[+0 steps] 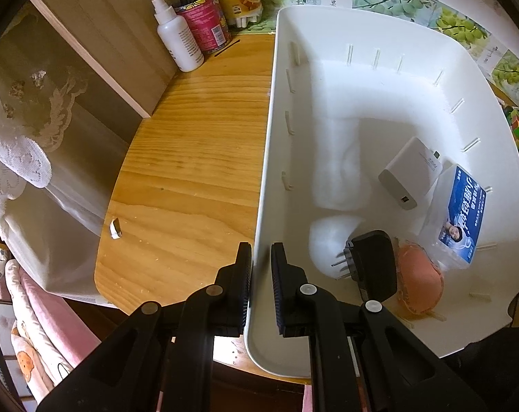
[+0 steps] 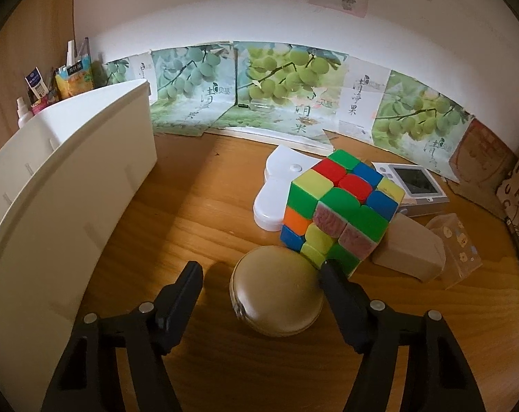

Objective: Organize rigid objects
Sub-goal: 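Move the right tool back to the beige round compact, then grasp the beige round compact with the right tool and lift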

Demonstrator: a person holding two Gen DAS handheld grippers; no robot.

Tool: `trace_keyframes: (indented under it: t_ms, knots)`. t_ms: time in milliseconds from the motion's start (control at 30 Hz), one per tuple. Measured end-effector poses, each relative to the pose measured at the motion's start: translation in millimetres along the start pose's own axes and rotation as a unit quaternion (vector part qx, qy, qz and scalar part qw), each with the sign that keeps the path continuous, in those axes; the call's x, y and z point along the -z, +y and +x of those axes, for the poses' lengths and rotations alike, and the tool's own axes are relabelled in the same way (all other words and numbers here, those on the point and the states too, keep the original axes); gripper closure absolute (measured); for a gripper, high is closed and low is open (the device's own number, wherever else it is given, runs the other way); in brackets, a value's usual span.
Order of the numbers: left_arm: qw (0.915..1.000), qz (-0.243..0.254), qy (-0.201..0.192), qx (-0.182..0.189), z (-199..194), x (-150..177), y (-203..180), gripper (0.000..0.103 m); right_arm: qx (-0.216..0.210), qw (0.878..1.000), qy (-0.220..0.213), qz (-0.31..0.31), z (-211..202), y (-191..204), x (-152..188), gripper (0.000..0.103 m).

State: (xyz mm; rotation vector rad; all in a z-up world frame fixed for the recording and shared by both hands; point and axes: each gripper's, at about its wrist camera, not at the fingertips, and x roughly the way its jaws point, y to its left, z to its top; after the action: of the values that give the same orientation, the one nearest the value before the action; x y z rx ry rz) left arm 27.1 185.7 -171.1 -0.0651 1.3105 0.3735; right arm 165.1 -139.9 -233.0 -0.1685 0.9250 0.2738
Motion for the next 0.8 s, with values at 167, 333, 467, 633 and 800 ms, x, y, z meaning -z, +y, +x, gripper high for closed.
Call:
trace_keyframes:
  t_ms: [167, 333, 467, 633, 800]
  knots:
    - [1.0000, -0.001, -0.001, -0.006, -0.3, -0.1, -1.5, 0.090, 0.015, 1.000, 0.001, -0.008, 0.9, -2.1, -0.6, 0.047]
    - [1.0000, 0.000, -0.001, -0.009, -0.3, -0.1, -2.2, 0.090, 0.008, 1.000, 0.000, -0.004, -0.4, -7.3, -0.7, 0.052]
    - [0.9999, 0.001, -0.001, -0.012, -0.3, 0.1, -2.3, 0.090, 0.003, 1.000, 0.003, -0.007, -0.7, -7.6, -1.4, 0.053]
    - [0.9999, 0.000, 0.006, -0.011, -0.2, -1.3, -2.4, 0.090, -0.009, 1.000, 0.010, -0.011, -1.2, -6.8, -2.0, 0.053]
    - [0.9999, 0.004, 0.010, -0.009, 1.4, -1.3, -1.5, 0.090, -0.026, 0.999, 0.015, -0.013, -2.8, -2.0, -3.6, 0.053]
